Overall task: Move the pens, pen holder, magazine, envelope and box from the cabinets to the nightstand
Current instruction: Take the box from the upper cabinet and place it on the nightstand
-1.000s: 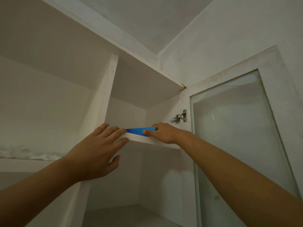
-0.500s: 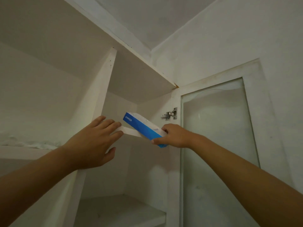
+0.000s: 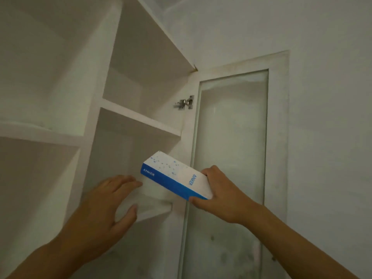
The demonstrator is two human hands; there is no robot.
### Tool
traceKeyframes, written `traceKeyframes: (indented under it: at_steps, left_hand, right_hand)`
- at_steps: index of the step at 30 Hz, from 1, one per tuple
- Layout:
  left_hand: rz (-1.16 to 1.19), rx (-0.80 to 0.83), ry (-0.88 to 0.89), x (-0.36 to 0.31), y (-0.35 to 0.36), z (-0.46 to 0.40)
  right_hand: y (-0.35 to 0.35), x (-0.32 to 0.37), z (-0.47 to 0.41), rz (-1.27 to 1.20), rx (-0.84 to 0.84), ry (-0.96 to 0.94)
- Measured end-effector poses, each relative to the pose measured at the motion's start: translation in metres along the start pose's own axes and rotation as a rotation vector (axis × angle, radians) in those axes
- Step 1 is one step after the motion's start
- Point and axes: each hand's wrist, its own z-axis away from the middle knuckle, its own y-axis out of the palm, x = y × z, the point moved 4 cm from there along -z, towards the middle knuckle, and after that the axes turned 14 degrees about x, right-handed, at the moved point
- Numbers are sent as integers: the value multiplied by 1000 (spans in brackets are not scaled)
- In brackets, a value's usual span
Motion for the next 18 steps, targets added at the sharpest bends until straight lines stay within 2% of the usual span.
traceKeyframes:
  at_steps: [8, 18]
  left_hand:
    - [203, 182, -80, -25, 88, 142]
    - [252, 418, -428, -62, 143, 308]
  right_hand:
    - [141, -12, 115, -58, 178, 49]
    - [296, -10, 220, -258, 479, 41]
